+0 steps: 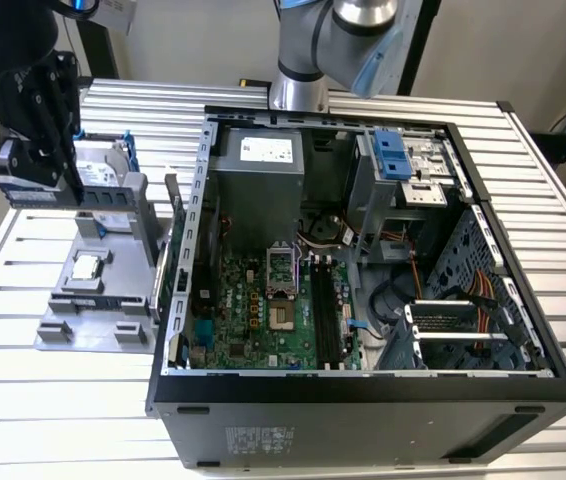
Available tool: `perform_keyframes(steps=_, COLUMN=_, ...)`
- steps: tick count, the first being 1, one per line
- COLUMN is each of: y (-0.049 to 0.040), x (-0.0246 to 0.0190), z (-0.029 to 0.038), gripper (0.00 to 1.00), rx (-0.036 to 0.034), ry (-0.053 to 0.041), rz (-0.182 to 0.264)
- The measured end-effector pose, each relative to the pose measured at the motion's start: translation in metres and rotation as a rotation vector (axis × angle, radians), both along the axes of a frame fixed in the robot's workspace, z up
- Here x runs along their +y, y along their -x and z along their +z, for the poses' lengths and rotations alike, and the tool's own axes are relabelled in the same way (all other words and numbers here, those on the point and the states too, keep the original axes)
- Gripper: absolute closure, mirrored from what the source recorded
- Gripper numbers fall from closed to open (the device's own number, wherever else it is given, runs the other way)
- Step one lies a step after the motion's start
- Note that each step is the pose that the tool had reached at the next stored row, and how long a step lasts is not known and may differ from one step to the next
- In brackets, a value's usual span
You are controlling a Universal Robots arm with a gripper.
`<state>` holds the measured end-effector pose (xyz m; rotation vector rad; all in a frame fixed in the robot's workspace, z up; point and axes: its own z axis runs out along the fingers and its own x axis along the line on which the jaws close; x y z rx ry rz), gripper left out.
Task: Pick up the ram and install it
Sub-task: 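Pick up the ram and move it above insertion slot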
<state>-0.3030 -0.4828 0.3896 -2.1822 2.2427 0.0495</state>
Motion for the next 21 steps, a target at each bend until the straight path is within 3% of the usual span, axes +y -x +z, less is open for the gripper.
perform_keyframes(steps=21, y=-0.0173, x=0.0019, z=0.0001, gripper=1.00, rx=0.0001, ry=0.0000, rz=0.000)
